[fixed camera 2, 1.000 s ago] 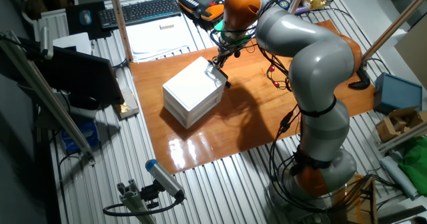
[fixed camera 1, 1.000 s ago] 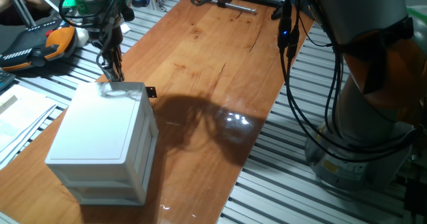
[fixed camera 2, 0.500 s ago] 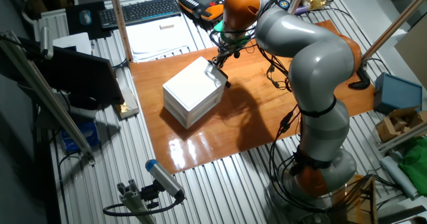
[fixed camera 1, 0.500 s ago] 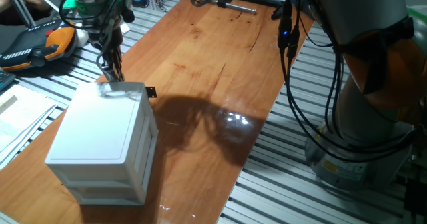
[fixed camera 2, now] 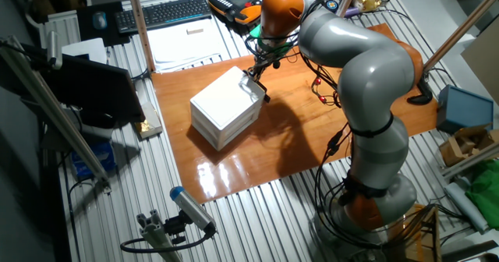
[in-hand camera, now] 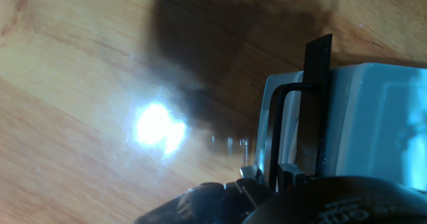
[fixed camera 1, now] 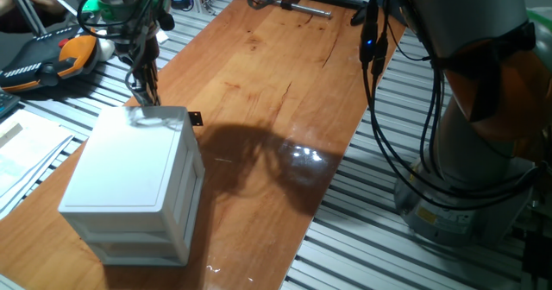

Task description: Grasp the handle and open the drawer

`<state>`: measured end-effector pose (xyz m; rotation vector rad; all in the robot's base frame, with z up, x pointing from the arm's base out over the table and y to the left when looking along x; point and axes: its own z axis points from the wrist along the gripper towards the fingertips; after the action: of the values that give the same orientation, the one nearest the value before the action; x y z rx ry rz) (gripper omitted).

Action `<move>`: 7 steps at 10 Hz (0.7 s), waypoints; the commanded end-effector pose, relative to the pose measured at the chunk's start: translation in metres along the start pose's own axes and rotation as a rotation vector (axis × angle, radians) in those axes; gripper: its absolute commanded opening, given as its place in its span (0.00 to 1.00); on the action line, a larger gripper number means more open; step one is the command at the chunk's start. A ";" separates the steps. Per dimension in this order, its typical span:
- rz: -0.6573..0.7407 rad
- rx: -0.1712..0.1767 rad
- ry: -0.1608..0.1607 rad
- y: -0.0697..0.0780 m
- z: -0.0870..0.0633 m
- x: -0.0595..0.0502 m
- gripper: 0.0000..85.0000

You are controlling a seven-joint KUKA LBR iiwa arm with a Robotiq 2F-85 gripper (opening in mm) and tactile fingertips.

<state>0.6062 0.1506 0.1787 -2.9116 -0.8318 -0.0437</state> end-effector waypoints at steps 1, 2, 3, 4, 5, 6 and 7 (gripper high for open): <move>-0.001 0.000 0.000 0.000 0.000 0.000 0.04; -0.004 0.001 0.001 0.000 0.000 0.000 0.02; -0.006 0.002 0.000 0.000 0.000 0.000 0.01; -0.006 0.003 -0.002 0.000 0.000 0.000 0.01; -0.006 0.005 -0.005 0.000 0.000 0.000 0.01; -0.004 0.007 -0.009 0.000 -0.001 0.000 0.01; 0.002 0.003 -0.012 0.000 -0.002 0.000 0.01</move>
<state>0.6065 0.1500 0.1808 -2.9143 -0.8281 -0.0232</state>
